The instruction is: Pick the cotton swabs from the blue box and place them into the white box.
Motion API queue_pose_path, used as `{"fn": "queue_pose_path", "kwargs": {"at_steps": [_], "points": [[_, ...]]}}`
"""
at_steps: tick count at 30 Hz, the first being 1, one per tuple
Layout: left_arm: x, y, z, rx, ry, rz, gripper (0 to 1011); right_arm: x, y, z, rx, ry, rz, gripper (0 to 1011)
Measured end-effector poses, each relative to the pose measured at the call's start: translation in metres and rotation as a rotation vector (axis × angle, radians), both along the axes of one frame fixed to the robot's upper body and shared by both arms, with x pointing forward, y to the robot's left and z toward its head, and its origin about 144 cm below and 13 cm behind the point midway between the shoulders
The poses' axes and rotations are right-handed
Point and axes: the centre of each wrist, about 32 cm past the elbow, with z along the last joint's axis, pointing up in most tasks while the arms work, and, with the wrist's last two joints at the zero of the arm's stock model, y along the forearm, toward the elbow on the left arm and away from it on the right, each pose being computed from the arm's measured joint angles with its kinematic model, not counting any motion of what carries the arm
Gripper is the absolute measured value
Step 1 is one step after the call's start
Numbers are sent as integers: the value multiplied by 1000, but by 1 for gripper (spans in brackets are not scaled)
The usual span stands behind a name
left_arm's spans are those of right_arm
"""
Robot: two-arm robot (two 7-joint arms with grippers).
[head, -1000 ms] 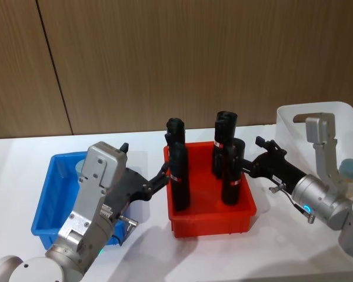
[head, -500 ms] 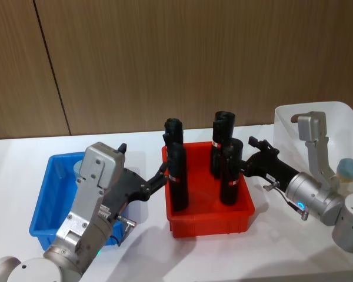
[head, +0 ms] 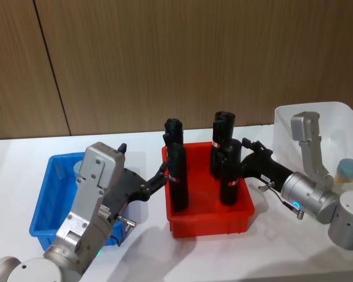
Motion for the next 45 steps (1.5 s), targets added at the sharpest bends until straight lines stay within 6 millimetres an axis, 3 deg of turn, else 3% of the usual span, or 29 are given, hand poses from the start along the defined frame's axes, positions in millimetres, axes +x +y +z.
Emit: {"fn": "queue_pose_path", "kwargs": {"at_steps": [6, 11, 23, 34, 45], "points": [[0, 0, 0, 0, 0, 0, 1004, 3, 2, 0, -9, 2, 14, 1000], [0, 0, 0, 0, 0, 0, 1004, 4, 3, 0, -16, 3, 19, 915], [0, 0, 0, 0, 0, 0, 1004, 6, 6, 2, -29, 1, 16, 552], [0, 0, 0, 0, 0, 0, 1004, 0, 6, 13, -21, -30, 10, 517], [0, 0, 0, 0, 0, 0, 1004, -18, 1, 46, 3, -103, -28, 517]]}}
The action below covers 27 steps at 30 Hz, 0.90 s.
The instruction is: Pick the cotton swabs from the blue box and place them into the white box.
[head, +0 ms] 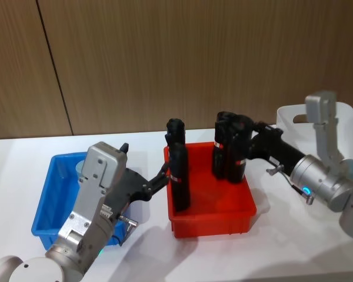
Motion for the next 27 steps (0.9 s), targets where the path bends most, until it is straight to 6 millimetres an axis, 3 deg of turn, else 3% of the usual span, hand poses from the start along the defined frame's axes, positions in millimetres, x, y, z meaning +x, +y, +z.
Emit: {"fn": "queue_pose_path", "kwargs": {"at_steps": [12, 27], "points": [[0, 0, 0, 0, 0, 0, 1004, -22, -13, 41, 13, -82, -97, 517], [0, 0, 0, 0, 0, 0, 1004, -35, -30, 67, -34, -133, -280, 517]]}}
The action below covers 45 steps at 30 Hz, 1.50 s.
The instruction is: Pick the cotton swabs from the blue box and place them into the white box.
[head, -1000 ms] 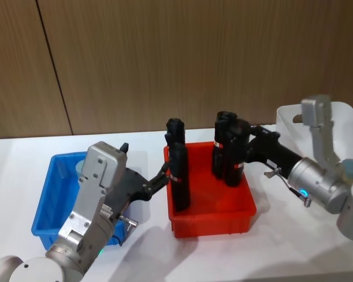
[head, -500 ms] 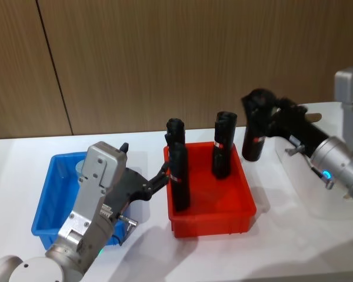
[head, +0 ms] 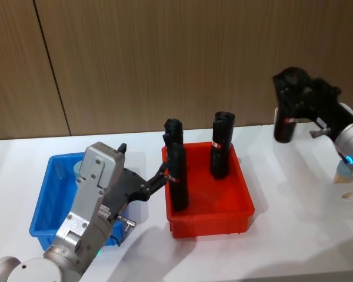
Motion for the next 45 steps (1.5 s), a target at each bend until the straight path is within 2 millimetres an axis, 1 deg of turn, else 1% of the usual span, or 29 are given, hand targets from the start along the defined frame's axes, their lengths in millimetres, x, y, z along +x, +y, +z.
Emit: {"fn": "queue_pose_path", "kwargs": {"at_steps": [9, 24, 25, 26, 27, 29, 31, 35, 36, 37, 42, 45], "points": [[0, 0, 0, 0, 0, 0, 1004, 4, -14, 1, -26, 3, -108, 517], [0, 0, 0, 0, 0, 0, 1004, 17, -34, -7, -56, 39, -226, 517], [0, 0, 0, 0, 0, 0, 1004, 18, -35, -8, -58, 42, -234, 550], [0, 0, 0, 0, 0, 0, 1004, 19, -36, -8, -60, 43, -237, 550], [0, 0, 0, 0, 0, 0, 1004, 20, -37, -9, -60, 45, -242, 603], [0, 0, 0, 0, 0, 0, 1004, 21, -38, -10, -62, 48, -249, 637], [0, 0, 0, 0, 0, 0, 1004, 23, -40, -11, -64, 53, -255, 717], [0, 0, 0, 0, 0, 0, 1004, 24, -41, -12, -64, 55, -260, 808], [0, 0, 0, 0, 0, 0, 1004, 25, -42, -13, -65, 55, -262, 863], [0, 0, 0, 0, 0, 0, 1004, 25, -42, -13, -66, 57, -264, 897], [0, 0, 0, 0, 0, 0, 1004, 26, -44, -14, -68, 59, -268, 1001], [0, 0, 0, 0, 0, 0, 1004, 27, -44, -15, -68, 60, -270, 1002]]}}
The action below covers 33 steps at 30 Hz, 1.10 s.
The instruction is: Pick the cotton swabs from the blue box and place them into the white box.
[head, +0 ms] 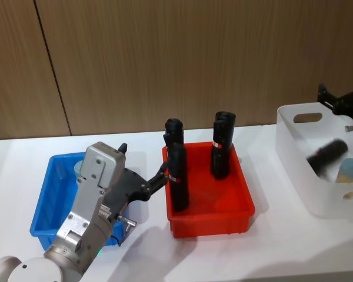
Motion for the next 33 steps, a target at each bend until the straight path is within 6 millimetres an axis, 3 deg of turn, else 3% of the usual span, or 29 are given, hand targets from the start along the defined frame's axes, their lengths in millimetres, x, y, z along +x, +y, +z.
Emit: {"fn": "queue_pose_path", "kwargs": {"at_steps": [33], "points": [[0, 0, 0, 0, 0, 0, 1004, 2, -2, -2, -1, 4, -7, 1002]]}}
